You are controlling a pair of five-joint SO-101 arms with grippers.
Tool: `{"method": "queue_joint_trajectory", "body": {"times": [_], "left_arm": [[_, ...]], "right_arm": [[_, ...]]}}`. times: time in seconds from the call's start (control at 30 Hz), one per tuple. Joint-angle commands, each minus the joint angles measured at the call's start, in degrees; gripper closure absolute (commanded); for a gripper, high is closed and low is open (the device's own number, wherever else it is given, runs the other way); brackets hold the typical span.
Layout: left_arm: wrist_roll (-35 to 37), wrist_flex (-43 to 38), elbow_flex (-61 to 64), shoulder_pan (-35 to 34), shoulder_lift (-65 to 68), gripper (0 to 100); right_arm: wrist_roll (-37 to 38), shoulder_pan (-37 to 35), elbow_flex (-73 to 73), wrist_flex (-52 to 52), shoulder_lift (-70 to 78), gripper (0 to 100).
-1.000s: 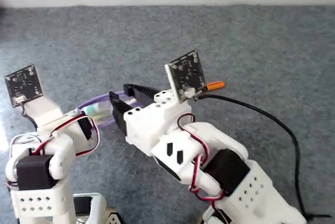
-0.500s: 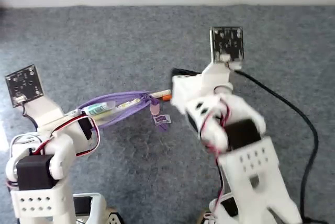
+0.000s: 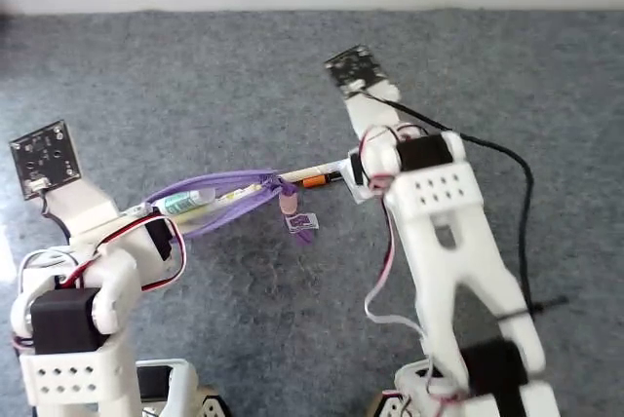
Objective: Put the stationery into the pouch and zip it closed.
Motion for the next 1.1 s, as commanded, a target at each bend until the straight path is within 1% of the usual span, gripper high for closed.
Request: {"method": "queue_joint_trajectory", "body": {"times": [0.0, 0.07, 0.13, 0.33, 0.4, 0.43, 0.53, 0.63, 0.87, 1.07], "left_arm": [[0.7, -0.8, 0.1, -0.1, 1.1, 99], [0.7, -0.8, 0.1, -0.1, 1.1, 99], [0.7, -0.8, 0.2, -0.1, 1.1, 99], [0.7, -1.2, 1.9, -0.2, 0.9, 99], [0.7, -1.6, 2.0, -0.3, 0.9, 99], [0.7, -1.6, 2.0, -0.2, 0.9, 99], [0.7, -1.6, 2.0, -0.2, 0.9, 99], [0.7, -1.6, 2.0, -0.3, 0.9, 99], [0.7, -1.6, 1.9, -0.5, 0.9, 99], [0.7, -1.6, 1.9, -0.5, 0.9, 99]], "right_arm": [[5.3, 0.5, -9.1, 4.6, 8.6, 98.6], [6.6, 0.5, -14.1, 6.9, 14.6, 98.3], [7.8, 0.4, -19.3, 9.9, 20.3, 94.3], [8.0, 0.4, -34.9, 15.3, 33.6, 65.7], [8.2, -0.5, -39.0, 15.1, 36.9, 61.6], [8.5, -1.0, -40.9, 14.9, 38.5, 61.4], [13.3, -2.9, -45.5, 14.8, 42.8, 61.5], [16.2, -4.9, -49.5, 14.7, 46.9, 61.5], [17.8, -8.1, -60.1, 14.7, 58.2, 61.5], [18.9, -7.6, -71.8, 15.3, 70.8, 61.6]]}}
